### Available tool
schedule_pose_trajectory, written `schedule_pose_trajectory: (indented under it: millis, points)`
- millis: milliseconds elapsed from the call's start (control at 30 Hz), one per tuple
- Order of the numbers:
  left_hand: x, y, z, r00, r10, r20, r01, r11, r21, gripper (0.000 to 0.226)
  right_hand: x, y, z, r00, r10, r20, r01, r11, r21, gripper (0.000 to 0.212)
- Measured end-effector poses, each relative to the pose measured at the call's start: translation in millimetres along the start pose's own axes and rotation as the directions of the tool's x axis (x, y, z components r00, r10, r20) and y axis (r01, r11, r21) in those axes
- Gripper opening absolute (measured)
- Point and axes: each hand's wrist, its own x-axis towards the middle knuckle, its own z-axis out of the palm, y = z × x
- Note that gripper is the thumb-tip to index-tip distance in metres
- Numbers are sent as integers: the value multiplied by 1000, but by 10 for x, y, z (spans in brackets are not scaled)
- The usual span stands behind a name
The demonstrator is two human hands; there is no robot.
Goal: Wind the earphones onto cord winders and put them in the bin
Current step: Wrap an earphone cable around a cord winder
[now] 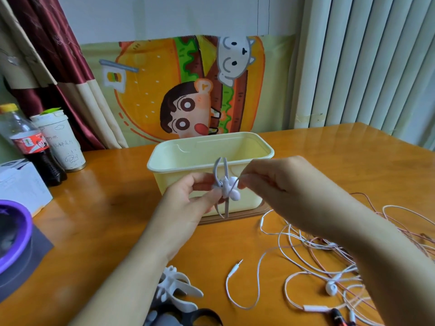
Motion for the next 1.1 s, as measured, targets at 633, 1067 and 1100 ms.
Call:
schedule_pose_trajectory:
  millis: [633, 1067, 1100]
  points:
    - [-45, 121, -113, 942, -27, 334, 43, 998, -42, 24, 95, 125, 35, 972, 57, -229, 11, 958, 286, 12]
    - [-79, 194, -108, 926, -70, 371, 109, 990, -85, 34, 85, 114, 77, 943, 74, -326, 25, 957, 290, 16]
    - [-78, 193, -107, 927, -65, 369, 108, 989, -97, 31, 87, 109, 76, 944, 75, -323, 28, 952, 305, 16]
